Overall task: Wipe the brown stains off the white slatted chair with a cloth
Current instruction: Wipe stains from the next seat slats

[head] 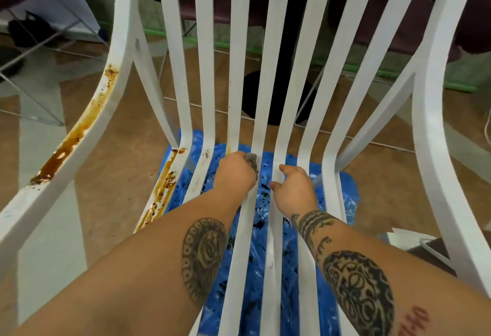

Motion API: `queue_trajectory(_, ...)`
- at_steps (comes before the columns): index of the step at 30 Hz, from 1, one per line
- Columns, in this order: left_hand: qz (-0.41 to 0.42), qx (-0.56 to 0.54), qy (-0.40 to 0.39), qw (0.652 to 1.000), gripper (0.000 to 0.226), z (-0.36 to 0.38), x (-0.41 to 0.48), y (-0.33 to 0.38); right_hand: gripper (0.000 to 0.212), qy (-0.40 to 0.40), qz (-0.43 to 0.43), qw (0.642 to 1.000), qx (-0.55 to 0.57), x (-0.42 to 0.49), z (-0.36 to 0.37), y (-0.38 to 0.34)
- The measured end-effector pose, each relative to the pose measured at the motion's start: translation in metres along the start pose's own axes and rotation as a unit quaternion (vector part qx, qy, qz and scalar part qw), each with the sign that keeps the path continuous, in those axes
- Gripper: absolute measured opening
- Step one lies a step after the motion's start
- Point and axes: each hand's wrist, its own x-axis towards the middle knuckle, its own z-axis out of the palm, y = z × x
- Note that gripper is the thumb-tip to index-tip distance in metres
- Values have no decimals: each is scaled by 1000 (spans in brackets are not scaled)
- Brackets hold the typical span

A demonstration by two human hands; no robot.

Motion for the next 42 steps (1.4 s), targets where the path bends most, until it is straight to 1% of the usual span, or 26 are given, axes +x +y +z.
queue_trajectory(5, -38, 59, -30, 997, 23, 3, -2, 1, 53, 15, 20, 1000, 4, 3, 4, 5)
queue_trajectory(8, -55, 102, -53, 992, 11, -7, -26, 0, 55, -5, 29, 999, 24, -2, -2, 5)
queue_trajectory(10, -70, 110, -66, 989, 9, -12, -49, -5, 54, -18, 46, 997, 57, -12, -8, 5)
queue_trajectory(13, -97, 80, -88, 988, 21, -16, -91, -18, 48, -15, 62, 994, 92, -40, -16, 4)
queue_trajectory(18, -101, 98, -102, 985, 22, -16, -159, -43, 49, -23, 73, 987, 142, -100, -21, 3)
queue_trajectory(20, -104, 108, -108, 983, 22, -19, -185, -49, 49, -32, 72, 987, 140, -124, -23, 3)
queue_trajectory(23, -120, 118, -138, 976, 23, -27, -212, -53, 45, -36, 70, 991, 112, -155, -25, 3)
queue_trajectory(24, -129, 106, -139, 976, 24, -34, -220, -52, 42, -40, 67, 991, 111, -165, -27, 1)
queue_trajectory(25, -140, 71, -135, 978, 25, -39, -225, -53, 39, -44, 63, 990, 116, -174, -29, -1)
queue_trajectory(27, -150, -69, -117, 979, 24, -47, -235, -51, 35, -64, 47, 989, 123, -192, -35, -10)
queue_trajectory(29, -136, -199, -100, 965, 19, -58, -247, -42, 37, -99, 41, 985, 138, -205, -41, -21)
queue_trajectory(31, -112, -275, -100, 950, 13, -68, -253, -32, 39, -139, 75, 967, 197, -214, -48, -35)
queue_trajectory(33, -97, -324, -123, 933, 13, -78, -257, -24, 39, -182, 123, 931, 292, -219, -56, -43)
queue_trajectory(34, -93, -337, -133, 928, 13, -83, -257, -20, 38, -191, 128, 918, 322, -219, -60, -44)
queue_trajectory(35, -94, -347, -138, 923, 14, -87, -256, -18, 34, -187, 121, 916, 333, -218, -63, -45)
queue_trajectory(37, -100, -361, -132, 918, 15, -96, -257, -17, 25, -159, 92, 927, 327, -218, -74, -46)
queue_trajectory(39, -108, -387, -127, 907, 21, -105, -257, -18, 21, -131, 75, 938, 312, -216, -84, -48)
queue_trajectory(42, -113, -455, -138, 872, 29, -116, -257, -19, 19, -119, 71, 941, 309, -211, -96, -50)
